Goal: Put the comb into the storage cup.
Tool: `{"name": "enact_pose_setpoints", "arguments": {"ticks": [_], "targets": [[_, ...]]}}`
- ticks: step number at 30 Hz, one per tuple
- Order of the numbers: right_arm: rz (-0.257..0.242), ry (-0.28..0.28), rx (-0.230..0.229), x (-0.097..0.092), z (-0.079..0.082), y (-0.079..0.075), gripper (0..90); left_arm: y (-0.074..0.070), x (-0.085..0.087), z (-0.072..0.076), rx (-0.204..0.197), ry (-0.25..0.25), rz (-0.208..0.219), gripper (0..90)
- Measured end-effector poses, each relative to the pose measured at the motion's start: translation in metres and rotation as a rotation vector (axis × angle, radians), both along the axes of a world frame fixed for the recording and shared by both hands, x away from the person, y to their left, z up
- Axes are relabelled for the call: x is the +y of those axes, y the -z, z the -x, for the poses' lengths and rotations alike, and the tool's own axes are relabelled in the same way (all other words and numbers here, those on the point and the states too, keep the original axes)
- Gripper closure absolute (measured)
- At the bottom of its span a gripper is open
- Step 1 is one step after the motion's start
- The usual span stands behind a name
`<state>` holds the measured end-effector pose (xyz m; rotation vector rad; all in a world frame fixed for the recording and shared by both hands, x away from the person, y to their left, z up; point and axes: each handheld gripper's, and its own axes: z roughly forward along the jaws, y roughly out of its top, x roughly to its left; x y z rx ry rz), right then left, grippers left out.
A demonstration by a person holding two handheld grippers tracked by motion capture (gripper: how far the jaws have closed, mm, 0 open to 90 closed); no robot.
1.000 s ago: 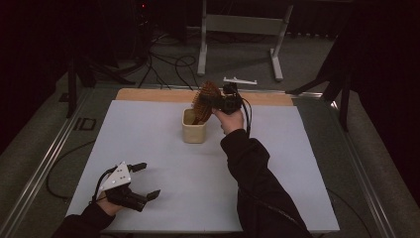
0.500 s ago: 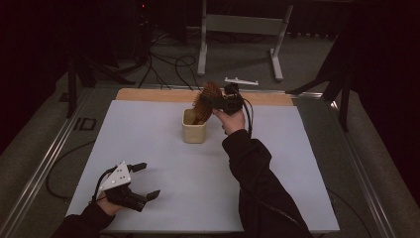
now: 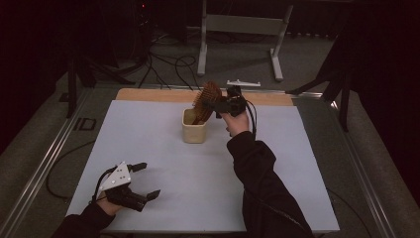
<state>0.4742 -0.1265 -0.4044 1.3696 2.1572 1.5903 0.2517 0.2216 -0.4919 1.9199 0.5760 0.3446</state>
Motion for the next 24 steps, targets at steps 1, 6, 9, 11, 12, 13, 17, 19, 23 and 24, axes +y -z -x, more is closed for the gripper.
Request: {"name": "enact_pose_setpoints", "arguments": {"ticks": [1,6,9,11,12,13,17,19,23,24], "targets": [[0.002,-0.004,0.000,-0.001,0.000,0.000,9.1,0.000,0.000,0.000,-0.001,0.001,-0.002,0.0],[0.021,-0.012,-0.010,-0.003,0.003,-0.002,9.2,-0.001,0.000,0.000,-0.003,0.004,-0.003,0.0],[0.035,-0.019,-0.022,-0.005,0.005,-0.004,9.1,-0.001,0.000,0.000,-0.002,0.003,-0.001,0.0],[0.045,-0.026,-0.024,-0.006,0.006,-0.005,9.1,-0.001,0.000,0.000,-0.004,0.003,-0.002,0.0],[0.047,-0.030,-0.022,-0.007,0.006,-0.005,9.0,-0.001,0.000,0.000,-0.002,0.003,0.000,0.0],[0.051,-0.032,-0.022,-0.007,0.006,-0.005,8.8,-0.001,0.000,0.000,-0.002,0.002,0.000,0.0],[0.062,-0.039,-0.025,-0.010,0.008,-0.006,8.8,-0.001,0.001,0.001,-0.003,-0.002,0.001,0.0],[0.062,-0.041,-0.024,-0.012,0.008,-0.006,8.9,-0.002,0.001,0.001,-0.003,-0.004,0.002,0.0],[0.083,-0.034,-0.029,-0.015,0.010,-0.005,8.8,-0.002,0.000,0.001,-0.003,-0.004,0.005,0.0],[0.087,-0.034,-0.031,-0.016,0.010,-0.004,8.9,-0.002,0.000,0.001,-0.002,-0.006,0.004,0.0]]}}
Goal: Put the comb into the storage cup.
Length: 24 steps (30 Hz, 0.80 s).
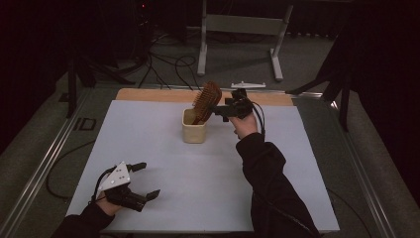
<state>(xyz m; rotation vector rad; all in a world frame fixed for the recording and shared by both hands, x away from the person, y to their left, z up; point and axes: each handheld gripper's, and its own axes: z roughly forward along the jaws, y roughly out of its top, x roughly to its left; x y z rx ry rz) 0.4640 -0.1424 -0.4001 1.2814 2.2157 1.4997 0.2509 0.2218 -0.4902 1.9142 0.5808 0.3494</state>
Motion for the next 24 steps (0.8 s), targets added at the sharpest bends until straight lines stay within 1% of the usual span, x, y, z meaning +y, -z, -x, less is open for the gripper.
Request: {"name": "enact_pose_setpoints", "arguments": {"ticks": [7,12,16,17,21,24], "targets": [[0.012,-0.010,-0.001,-0.007,0.002,0.003,8.9,0.000,0.001,0.000,0.004,-0.006,-0.003,0.0],[0.030,-0.027,-0.018,-0.010,0.006,0.004,8.9,0.000,0.001,0.000,0.004,-0.006,0.001,0.0],[0.033,-0.032,-0.021,-0.013,0.008,0.004,8.9,0.000,0.000,0.000,0.004,-0.005,0.002,0.0],[0.031,-0.034,-0.024,-0.014,0.009,0.004,8.9,0.000,0.000,0.000,0.004,-0.006,-0.003,0.0],[0.028,-0.042,-0.039,-0.020,0.015,0.005,8.9,0.000,0.001,0.000,0.003,-0.007,-0.002,0.0],[0.051,-0.048,-0.053,-0.022,0.020,0.008,8.9,0.000,0.001,0.000,0.002,-0.008,0.000,0.0]]}}
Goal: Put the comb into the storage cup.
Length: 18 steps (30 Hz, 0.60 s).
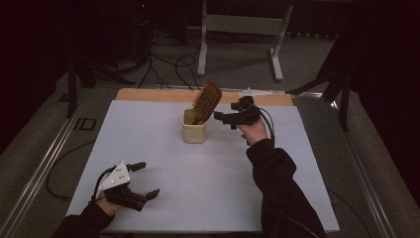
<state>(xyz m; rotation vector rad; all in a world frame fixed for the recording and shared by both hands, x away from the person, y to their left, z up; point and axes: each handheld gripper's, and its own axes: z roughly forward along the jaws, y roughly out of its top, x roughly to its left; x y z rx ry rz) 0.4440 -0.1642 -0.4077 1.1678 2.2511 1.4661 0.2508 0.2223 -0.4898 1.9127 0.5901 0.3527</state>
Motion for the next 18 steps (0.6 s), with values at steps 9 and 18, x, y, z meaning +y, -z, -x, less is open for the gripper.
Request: {"name": "enact_pose_setpoints", "arguments": {"ticks": [9,18], "targets": [[0.009,-0.021,-0.006,-0.013,0.014,0.015,9.3,0.000,0.000,0.000,0.000,0.002,-0.002,0.0],[0.014,-0.038,-0.010,-0.028,0.030,0.029,9.3,-0.001,0.000,0.000,-0.003,0.001,-0.004,0.0]]}}
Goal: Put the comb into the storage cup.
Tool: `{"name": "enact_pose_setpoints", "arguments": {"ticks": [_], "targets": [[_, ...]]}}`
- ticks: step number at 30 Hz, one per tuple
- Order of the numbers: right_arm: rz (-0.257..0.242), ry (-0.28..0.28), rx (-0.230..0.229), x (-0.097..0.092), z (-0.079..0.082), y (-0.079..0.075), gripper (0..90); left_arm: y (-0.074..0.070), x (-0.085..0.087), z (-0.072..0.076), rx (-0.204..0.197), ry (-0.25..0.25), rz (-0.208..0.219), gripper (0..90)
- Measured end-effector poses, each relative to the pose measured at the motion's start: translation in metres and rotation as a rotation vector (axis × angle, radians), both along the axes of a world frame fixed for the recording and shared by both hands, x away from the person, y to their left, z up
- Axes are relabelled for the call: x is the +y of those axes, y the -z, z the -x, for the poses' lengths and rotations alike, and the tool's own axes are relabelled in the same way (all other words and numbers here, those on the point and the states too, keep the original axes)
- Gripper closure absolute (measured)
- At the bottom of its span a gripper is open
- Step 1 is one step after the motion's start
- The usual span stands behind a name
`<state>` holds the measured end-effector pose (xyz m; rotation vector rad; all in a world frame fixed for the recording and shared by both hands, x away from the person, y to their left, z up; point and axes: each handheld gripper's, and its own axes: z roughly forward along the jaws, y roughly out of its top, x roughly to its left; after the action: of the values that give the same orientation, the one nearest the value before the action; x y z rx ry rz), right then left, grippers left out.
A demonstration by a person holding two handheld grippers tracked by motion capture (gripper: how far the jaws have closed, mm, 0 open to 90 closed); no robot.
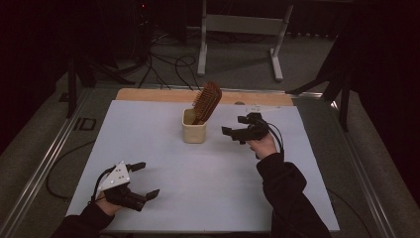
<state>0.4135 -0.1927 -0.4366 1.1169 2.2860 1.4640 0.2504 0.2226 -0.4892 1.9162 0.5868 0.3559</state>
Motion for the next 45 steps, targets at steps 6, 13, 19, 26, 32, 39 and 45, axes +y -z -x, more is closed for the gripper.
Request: {"name": "enact_pose_setpoints", "arguments": {"ticks": [6,13,19,26,32,39,45], "targets": [[-0.001,-0.019,-0.016,-0.014,0.015,0.010,9.3,0.000,0.000,0.000,0.002,0.001,0.001,0.0],[-0.008,-0.034,-0.034,-0.027,0.033,0.020,9.3,0.000,0.000,0.000,0.001,-0.001,-0.001,0.0],[0.005,-0.034,-0.024,-0.037,0.045,0.033,9.3,0.000,0.000,0.000,0.002,-0.002,-0.003,0.0],[0.011,-0.047,-0.034,-0.048,0.060,0.043,9.2,0.001,0.000,-0.001,0.004,-0.002,0.000,0.0],[0.019,-0.041,-0.053,-0.057,0.073,0.049,9.2,0.000,0.001,0.000,0.002,-0.004,0.000,0.0],[0.036,-0.025,-0.071,-0.069,0.088,0.052,9.2,0.000,0.000,0.000,0.001,-0.002,-0.002,0.0],[0.041,-0.012,-0.070,-0.078,0.101,0.057,9.2,0.001,0.001,-0.001,0.006,-0.003,-0.003,0.0]]}}
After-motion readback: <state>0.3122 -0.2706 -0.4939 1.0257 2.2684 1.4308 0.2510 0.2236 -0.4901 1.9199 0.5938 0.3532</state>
